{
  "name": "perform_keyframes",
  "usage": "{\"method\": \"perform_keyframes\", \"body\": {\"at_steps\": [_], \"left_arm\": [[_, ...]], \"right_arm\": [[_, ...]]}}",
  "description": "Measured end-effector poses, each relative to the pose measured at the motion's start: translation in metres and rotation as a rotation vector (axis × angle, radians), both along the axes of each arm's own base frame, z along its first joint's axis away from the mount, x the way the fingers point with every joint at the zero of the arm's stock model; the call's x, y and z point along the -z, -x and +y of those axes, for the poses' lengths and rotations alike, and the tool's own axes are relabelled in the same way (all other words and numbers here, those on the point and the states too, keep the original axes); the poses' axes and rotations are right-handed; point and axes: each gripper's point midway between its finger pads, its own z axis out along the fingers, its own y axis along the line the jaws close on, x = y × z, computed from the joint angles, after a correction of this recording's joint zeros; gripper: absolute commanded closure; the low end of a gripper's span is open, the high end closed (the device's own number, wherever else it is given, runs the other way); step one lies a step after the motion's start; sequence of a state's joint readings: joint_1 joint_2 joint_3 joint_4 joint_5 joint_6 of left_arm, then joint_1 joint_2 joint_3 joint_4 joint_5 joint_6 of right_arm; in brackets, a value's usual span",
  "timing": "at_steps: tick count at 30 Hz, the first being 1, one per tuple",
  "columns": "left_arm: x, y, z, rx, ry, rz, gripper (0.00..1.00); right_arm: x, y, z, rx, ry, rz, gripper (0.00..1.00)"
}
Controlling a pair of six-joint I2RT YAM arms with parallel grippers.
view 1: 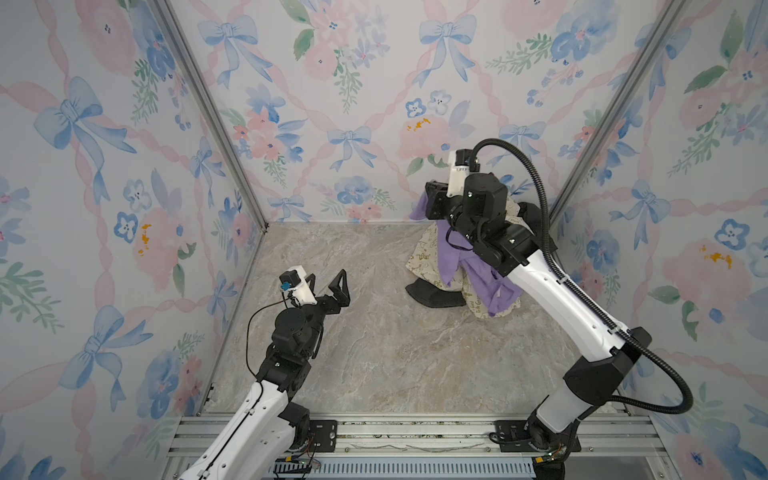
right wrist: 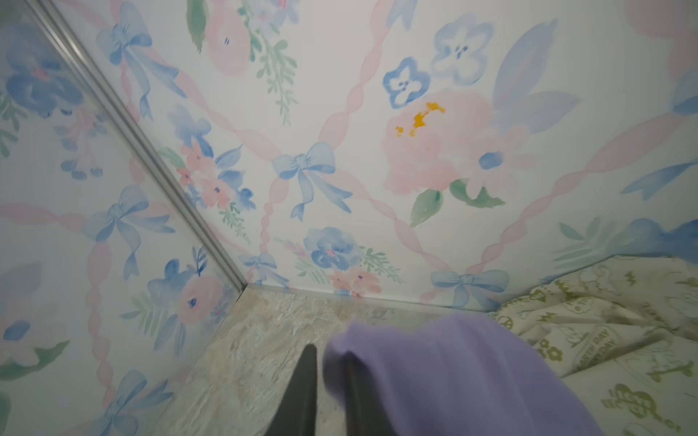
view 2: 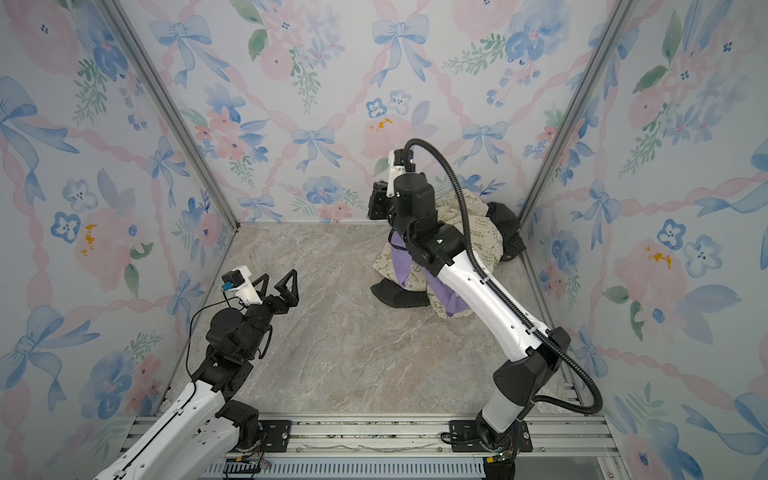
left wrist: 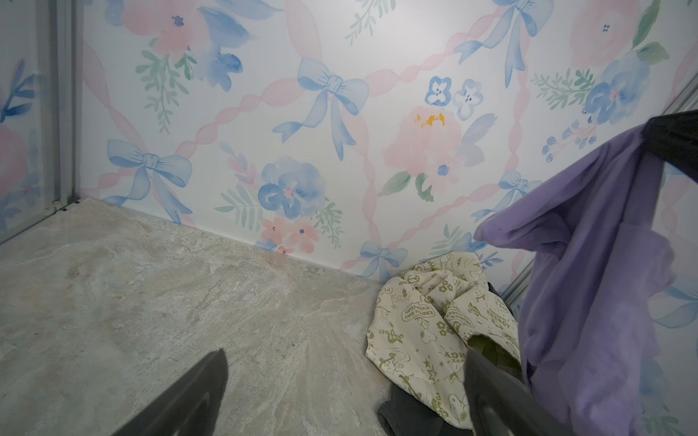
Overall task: Pick out a specific cloth from the pile
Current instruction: 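Lay the shirt on the table center while the left gripper reaches toward it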
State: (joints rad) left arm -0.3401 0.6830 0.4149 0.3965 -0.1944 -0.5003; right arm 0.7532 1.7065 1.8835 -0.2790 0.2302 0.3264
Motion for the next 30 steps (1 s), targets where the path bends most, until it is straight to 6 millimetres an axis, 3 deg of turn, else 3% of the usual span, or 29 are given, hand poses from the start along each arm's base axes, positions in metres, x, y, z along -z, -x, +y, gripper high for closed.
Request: {"method": "perform_keyframes", "body": {"at_steps": [2, 5, 8, 10, 17, 22, 25, 30], "left_arm": [[-0.003, 0.002, 0.005, -0.023, 0.005, -0.011, 0.02], [-0.008, 0.005, 0.011, -0.053, 0.012, -0.027, 0.02], [-0.007, 0.006, 0.016, -0.078, 0.011, -0.022, 0.02], [-0.004, 0.005, 0.017, -0.087, 0.007, -0.010, 0.02], [0.012, -0.007, 0.010, -0.073, -0.041, 0.051, 0.02], [0.013, -0.032, -0.020, 0.030, -0.124, 0.108, 0.04], [0.006, -0.049, -0.060, 0.140, -0.204, 0.119, 0.04], [-0.004, -0.072, -0.145, 0.334, -0.346, 0.109, 0.05]], "right_arm": [[0.036, 0.019, 0.043, -0.116, 0.059, 0.056, 0.35], [0.080, 0.047, 0.087, -0.252, 0.138, 0.134, 0.28], [0.099, 0.057, 0.093, -0.299, 0.179, 0.175, 0.25], [0.100, 0.050, 0.085, -0.283, 0.179, 0.178, 0.24], [0.088, 0.012, 0.020, -0.149, 0.161, 0.174, 0.21], [0.068, -0.001, -0.043, -0.031, 0.144, 0.148, 0.16], [0.061, 0.000, -0.089, 0.052, 0.134, 0.137, 0.13], [0.057, 0.012, -0.162, 0.188, 0.123, 0.129, 0.10]]}}
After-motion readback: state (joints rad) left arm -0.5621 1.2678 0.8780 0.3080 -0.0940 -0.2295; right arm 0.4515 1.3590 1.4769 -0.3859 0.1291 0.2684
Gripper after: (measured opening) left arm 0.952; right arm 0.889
